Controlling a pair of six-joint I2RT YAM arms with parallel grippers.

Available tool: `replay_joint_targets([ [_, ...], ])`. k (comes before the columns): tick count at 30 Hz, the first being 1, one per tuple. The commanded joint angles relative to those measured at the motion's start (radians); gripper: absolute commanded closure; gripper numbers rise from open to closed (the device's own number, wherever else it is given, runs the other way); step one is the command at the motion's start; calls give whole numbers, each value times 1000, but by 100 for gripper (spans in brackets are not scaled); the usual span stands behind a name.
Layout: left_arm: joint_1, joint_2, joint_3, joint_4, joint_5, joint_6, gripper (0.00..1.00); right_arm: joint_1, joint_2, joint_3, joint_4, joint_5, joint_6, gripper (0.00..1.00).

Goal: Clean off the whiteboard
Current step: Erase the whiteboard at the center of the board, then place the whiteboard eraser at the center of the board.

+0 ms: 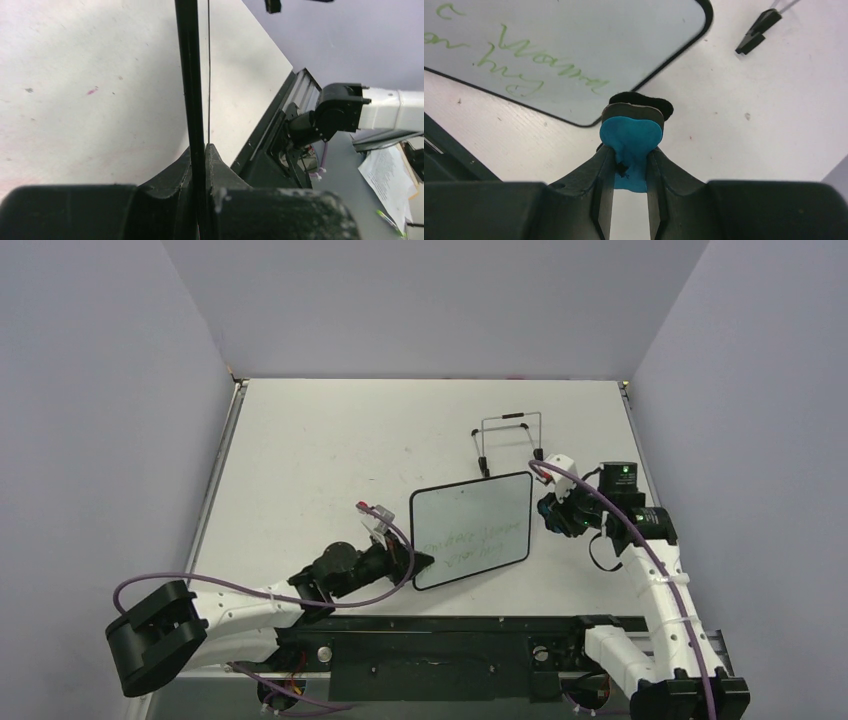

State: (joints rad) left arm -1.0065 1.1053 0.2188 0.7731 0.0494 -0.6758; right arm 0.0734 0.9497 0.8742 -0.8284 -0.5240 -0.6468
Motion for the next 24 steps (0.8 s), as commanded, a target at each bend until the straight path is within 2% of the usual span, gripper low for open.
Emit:
replay_joint_targets([
  [1,55,-104,30,77,-8,68,100,-105,-55,36,-40,-129,-32,100],
  [5,97,-137,44,62,17,96,100,-171,-36,34,-46,-117,-29,100],
  [12,148,-97,115,106,63,159,100,-181,-11,30,-48,-97,-27,100],
  [18,229,70,276,200,162,182,100,-183,-8,22,-47,-70,-27,100],
  [24,313,318,492,319,286,160,100,-204,-15,18,-44,-65,-25,100],
])
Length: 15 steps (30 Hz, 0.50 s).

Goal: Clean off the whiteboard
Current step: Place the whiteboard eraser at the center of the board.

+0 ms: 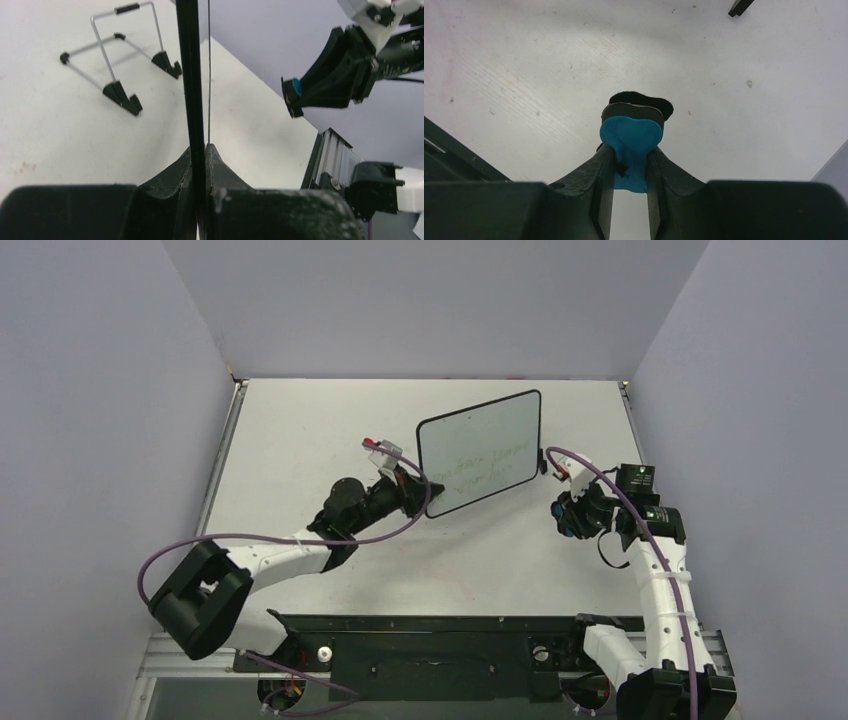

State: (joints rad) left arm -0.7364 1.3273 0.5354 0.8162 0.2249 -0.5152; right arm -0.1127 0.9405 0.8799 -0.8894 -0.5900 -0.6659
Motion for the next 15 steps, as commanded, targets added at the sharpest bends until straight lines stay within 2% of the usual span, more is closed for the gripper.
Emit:
replay_joint_targets([
  [1,56,121,199,296,134,-9,100,-19,-5,12,18,0,-6,100],
  [7,100,349,412,384,204,-30,100,-24,-1,11,17,1,-4,100],
  [10,122,478,525,452,241,-89,100,-29,-4,9,17,-2,-3,100],
  [13,130,535,566,503,255,-136,100,-31,-5,1,14,-3,-6,100],
  [15,129,525,540,518,260,-146,100,-29,0,-7,7,-8,-22,100],
])
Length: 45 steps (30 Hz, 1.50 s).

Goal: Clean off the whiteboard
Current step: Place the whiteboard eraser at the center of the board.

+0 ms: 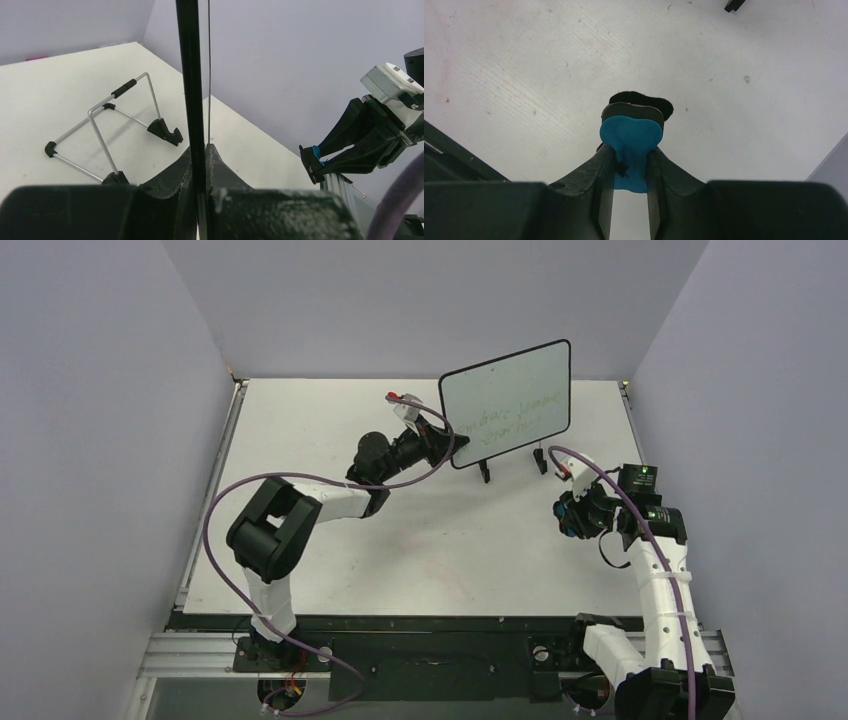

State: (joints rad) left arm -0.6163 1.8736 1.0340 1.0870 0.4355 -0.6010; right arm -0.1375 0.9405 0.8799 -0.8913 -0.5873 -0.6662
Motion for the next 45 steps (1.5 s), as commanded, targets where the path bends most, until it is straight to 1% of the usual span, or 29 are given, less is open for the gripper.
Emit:
replay_joint_targets([
  [1,9,-32,26,252,46,-61,100,-2,4,-13,-14,-17,-63,100],
  [3,12,-85,-43,261,27,-56,100,24,24,-30,-35,16,-123,100],
  [5,14,-158,-126,262,-4,-47,100,84,50,-61,-38,77,-176,100],
  [7,13,-240,-209,244,-33,-37,100,161,75,-101,-10,135,-207,100],
  [10,9,-385,-347,207,-81,-27,100,290,148,-129,50,204,-198,99],
  [13,9,-506,-456,153,-135,-4,100,390,255,-128,106,252,-190,96],
  [14,9,-574,-507,111,-157,14,100,403,278,-125,113,258,-191,95],
  [15,9,-608,-529,85,-171,21,100,425,324,-115,128,271,-192,94],
  [16,9,-684,-573,26,-205,38,100,434,343,-111,135,279,-194,94],
  [17,9,-724,-592,-5,-220,46,100,453,383,-103,148,286,-194,91],
  [18,9,-801,-630,-68,-257,61,100,464,400,-100,158,302,-198,88],
  [19,11,-842,-664,-98,-273,69,100,487,434,-101,164,314,-199,82],
  [20,13,-920,-676,-166,-304,87,100,498,448,-105,171,338,-200,78],
  [21,15,-991,-700,-203,-316,97,100,521,470,-106,173,350,-200,69],
  [22,16,-1027,-709,-266,-340,111,100,530,478,-109,178,369,-196,65],
  [23,16,-1087,-727,-293,-349,117,100,540,482,-110,179,374,-192,56],
  [25,20,-1167,-750,-355,-369,126,100,541,469,-107,179,382,-180,47],
  [29,24,-1283,-776,-455,-396,133,100,514,396,-90,139,368,-176,38],
  [31,26,-1328,-773,-503,-403,140,100,478,355,-69,94,351,-195,36],
  [33,27,-1370,-756,-563,-402,150,100,420,308,-41,32,327,-251,35],
  [34,26,-1382,-750,-605,-392,158,100,365,276,-16,-25,292,-276,35],
  [35,27,-1400,-737,-646,-365,160,100,338,260,0,-56,270,-329,35],
  [36,27,-1406,-725,-665,-342,164,100,291,228,29,-126,232,-358,35],
  [37,27,-1410,-721,-693,-290,162,100,276,211,46,-163,215,-417,35],
  [38,28,-1411,-720,-702,-257,161,100,261,173,81,-235,187,-441,35],
  [39,26,-1409,-723,-702,-195,157,100,260,156,117,-290,157,-473,35],
  [41,24,-1408,-746,-670,-125,145,100,261,101,192,-352,88,-493,31],
  [44,5,-1399,-786,-614,-104,148,100,284,64,331,-407,-45,-462,21],
  [45,0,-1393,-788,-595,-106,157,100,302,67,421,-437,-119,-437,20],
])
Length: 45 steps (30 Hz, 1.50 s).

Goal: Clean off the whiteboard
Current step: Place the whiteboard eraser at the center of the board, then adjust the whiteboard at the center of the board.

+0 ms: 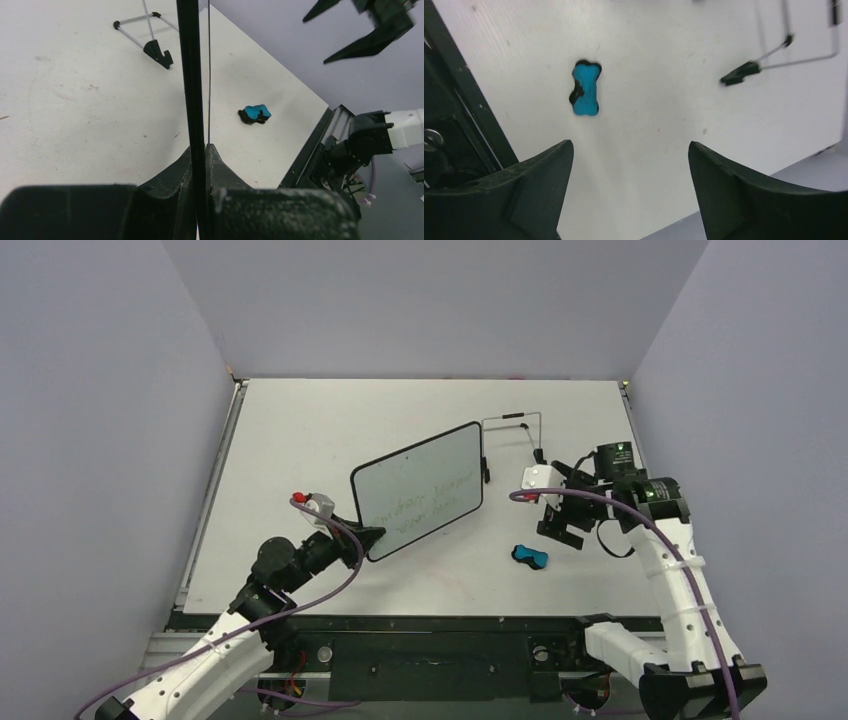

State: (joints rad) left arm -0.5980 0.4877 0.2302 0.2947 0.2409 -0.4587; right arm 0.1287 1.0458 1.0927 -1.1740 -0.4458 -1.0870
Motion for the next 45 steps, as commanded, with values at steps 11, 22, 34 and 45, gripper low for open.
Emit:
replay_joint_targets([
  [11,-177,185,21,280,0,160,100,265,229,566,-175,-284,131,13],
  [22,-223,257,-2,386,12,199,100,351,429,572,-118,-199,142,17],
  [34,-224,233,-22,386,22,215,100,370,569,573,-128,-186,36,24],
  [45,-222,242,-45,428,-10,220,100,393,616,541,-170,-169,-77,100],
])
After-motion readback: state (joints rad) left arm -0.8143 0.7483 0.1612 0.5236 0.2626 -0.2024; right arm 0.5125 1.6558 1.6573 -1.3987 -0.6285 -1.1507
